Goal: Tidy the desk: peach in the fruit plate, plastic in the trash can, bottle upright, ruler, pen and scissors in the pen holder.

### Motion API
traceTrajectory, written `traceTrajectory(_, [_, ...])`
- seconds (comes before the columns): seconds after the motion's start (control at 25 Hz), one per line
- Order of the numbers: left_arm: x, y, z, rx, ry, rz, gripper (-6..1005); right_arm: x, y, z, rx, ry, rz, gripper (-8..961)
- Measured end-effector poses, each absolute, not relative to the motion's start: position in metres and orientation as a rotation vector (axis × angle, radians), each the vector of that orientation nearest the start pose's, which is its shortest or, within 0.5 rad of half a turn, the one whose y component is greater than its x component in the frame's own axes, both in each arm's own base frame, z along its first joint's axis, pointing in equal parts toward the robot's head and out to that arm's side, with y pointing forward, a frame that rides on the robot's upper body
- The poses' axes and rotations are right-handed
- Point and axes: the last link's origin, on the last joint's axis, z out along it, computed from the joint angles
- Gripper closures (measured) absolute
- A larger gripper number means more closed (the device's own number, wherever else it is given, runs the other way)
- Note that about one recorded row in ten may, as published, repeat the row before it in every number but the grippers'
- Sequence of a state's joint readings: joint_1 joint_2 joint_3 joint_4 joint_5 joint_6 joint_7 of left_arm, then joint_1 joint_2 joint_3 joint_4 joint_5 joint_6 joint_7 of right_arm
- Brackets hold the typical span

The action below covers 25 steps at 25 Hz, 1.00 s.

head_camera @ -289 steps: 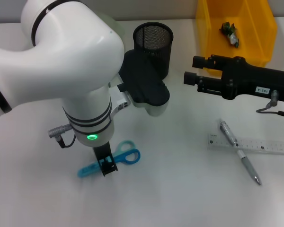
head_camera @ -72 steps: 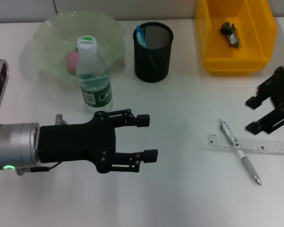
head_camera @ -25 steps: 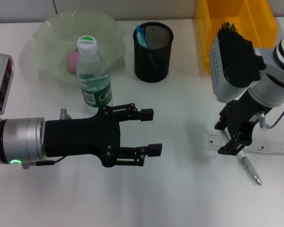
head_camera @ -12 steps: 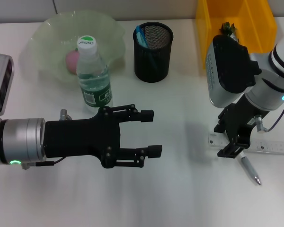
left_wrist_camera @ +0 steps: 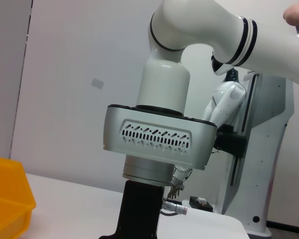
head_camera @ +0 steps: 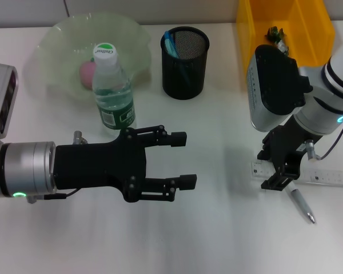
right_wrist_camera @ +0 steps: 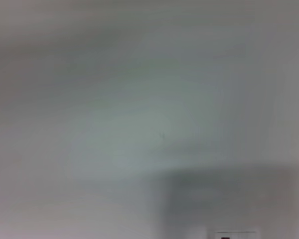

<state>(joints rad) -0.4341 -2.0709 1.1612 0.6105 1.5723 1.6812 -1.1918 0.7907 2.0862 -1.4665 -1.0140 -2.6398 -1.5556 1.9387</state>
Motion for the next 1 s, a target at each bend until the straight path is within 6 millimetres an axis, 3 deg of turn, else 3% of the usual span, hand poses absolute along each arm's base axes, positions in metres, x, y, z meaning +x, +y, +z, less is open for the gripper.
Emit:
traceTrajectory(0.48, [-0.2244, 0.281, -0.0351, -2.929, -0.31, -1.04, 199, 0.1884, 0.3587, -0.0468, -2.992, 0.099, -0.929, 320])
traceTrajectory(1.0, [-0.2236, 0.2819, -0.0348, -2.927, -0.297, -1.04, 199, 0.1873, 0.3593, -0.0475, -2.992, 0.094, -0.931, 498])
